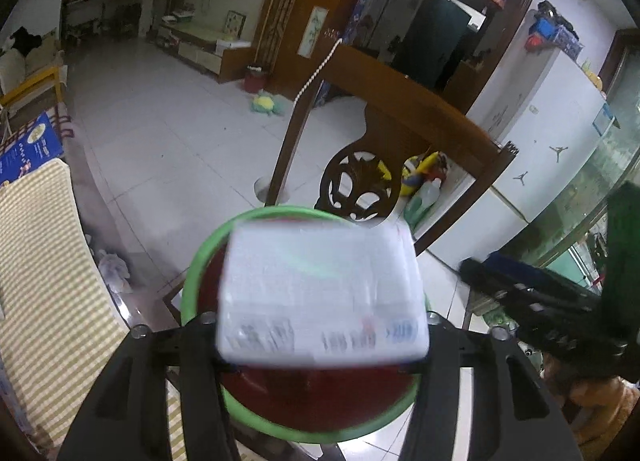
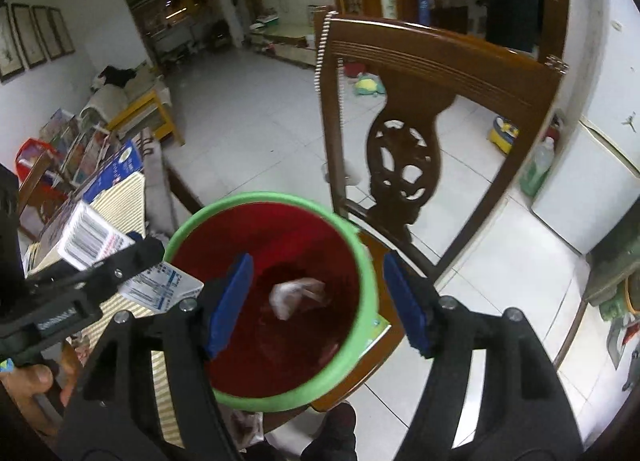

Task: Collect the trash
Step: 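Carry both items to the red bucket and open both tools to drop them, then move both tools back over the table, then grasp the pink candy bag with the left tool while the right tool grasps the plastic bottle, then carry bag and bottle to the red bucket and release both, then return both tools over the table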

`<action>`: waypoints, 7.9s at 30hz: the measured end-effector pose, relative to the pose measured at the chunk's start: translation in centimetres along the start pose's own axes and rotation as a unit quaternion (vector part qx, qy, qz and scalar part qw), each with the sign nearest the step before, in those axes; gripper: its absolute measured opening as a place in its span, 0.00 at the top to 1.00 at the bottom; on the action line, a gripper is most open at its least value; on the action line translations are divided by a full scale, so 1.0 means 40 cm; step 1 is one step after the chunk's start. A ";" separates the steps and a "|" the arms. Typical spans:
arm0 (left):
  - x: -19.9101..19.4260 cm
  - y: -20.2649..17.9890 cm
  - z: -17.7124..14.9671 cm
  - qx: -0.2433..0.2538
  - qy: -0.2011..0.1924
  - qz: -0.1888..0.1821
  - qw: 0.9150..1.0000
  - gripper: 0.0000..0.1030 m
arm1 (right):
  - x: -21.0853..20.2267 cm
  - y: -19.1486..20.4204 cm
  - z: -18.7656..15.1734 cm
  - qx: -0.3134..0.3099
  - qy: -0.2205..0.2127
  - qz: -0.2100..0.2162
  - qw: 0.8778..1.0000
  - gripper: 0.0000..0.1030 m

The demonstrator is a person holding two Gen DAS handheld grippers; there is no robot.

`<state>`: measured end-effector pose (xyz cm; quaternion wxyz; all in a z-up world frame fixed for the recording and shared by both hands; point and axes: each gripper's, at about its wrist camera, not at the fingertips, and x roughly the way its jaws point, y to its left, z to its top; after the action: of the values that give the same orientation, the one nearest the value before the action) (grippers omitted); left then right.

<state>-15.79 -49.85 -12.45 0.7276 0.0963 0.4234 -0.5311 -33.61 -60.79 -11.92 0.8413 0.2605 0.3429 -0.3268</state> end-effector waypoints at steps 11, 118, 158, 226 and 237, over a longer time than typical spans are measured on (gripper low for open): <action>-0.129 0.096 -0.028 -0.035 -0.046 0.045 0.997 0.29 | -0.025 0.088 0.014 -0.009 -0.020 0.021 1.000 0.35; -0.755 0.844 -0.365 -0.223 -0.110 0.256 0.934 0.81 | -0.023 1.093 -0.176 -0.213 0.047 0.266 0.939 0.70; -0.296 0.272 -0.119 -0.071 -0.045 0.143 0.986 0.81 | 0.035 0.251 0.036 -0.028 0.021 0.131 0.991 0.70; -0.648 0.594 -0.220 -0.115 -0.101 0.230 0.961 0.47 | -0.004 0.784 -0.114 -0.138 0.024 0.136 0.981 0.47; -0.754 0.971 -0.570 -0.309 -0.013 0.292 0.905 0.47 | 0.018 1.161 -0.335 -0.315 0.119 0.201 0.920 0.45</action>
<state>3.35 0.67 -17.00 0.8487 -0.0207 0.5099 -0.1392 -4.84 -21.98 -10.94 0.8811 0.0829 0.4656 0.0076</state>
